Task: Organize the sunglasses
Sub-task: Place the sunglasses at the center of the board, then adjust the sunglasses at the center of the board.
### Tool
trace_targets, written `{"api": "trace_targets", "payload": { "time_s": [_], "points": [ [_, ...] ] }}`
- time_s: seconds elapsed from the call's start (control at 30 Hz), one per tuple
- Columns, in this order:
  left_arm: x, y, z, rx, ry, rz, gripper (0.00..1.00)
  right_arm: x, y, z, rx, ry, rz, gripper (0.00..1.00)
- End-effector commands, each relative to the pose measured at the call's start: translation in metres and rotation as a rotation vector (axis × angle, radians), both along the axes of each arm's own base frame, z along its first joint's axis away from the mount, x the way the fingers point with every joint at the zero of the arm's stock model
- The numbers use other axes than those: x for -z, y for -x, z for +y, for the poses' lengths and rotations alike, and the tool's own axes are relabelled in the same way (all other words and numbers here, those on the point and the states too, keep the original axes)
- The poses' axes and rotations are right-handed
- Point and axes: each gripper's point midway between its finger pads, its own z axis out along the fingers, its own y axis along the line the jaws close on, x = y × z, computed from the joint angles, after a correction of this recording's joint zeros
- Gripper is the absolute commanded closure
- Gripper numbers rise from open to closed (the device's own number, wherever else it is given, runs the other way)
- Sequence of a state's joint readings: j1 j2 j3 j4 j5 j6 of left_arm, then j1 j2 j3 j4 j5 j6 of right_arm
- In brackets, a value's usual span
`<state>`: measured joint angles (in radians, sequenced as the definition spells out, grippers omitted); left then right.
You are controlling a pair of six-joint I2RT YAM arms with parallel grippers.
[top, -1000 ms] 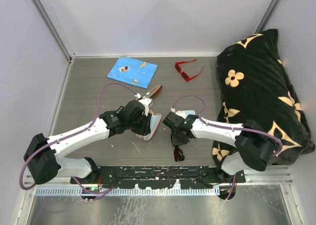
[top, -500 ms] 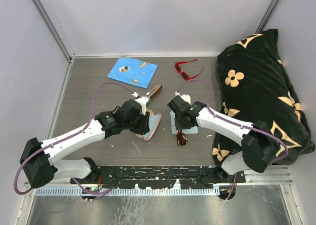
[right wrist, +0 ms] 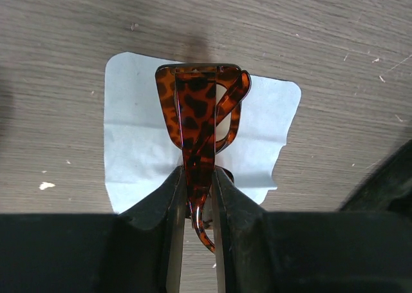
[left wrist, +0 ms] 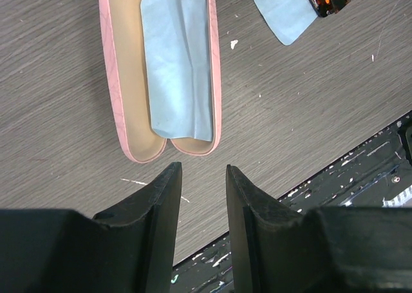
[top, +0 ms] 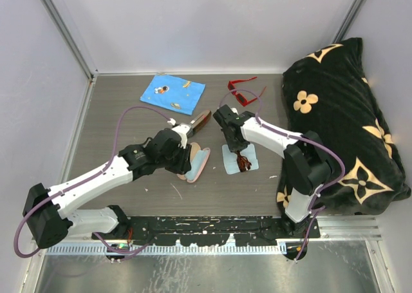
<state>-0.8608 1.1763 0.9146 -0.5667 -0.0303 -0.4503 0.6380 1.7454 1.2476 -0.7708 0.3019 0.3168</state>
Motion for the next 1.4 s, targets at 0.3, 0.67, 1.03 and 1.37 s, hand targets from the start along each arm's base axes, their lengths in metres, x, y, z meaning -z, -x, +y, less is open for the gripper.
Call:
{"api": "trace_targets", "payload": {
  "time_s": [0.3,0.67,1.03,1.37],
  "points": [
    [-0.022,-0.01,0.001,-0.001,0.031,-0.063,0.64,-0.028,0.002,0.008,-0.118,-0.074,-0.044,0.48],
    [-0.02,-0.012,-0.001,0.004,0.041,-0.06,0.64,-0.051,0.028,0.009,0.277,-0.406,-0.169,0.7],
    [-0.017,-0.012,-0.005,0.013,0.051,-0.044,0.64,-0.012,0.053,0.022,0.313,-0.5,-0.053,0.78],
    [-0.018,-0.012,-0.006,0.009,0.053,-0.04,0.64,0.018,0.049,0.004,0.309,-0.352,-0.039,0.79]
  ]
}}
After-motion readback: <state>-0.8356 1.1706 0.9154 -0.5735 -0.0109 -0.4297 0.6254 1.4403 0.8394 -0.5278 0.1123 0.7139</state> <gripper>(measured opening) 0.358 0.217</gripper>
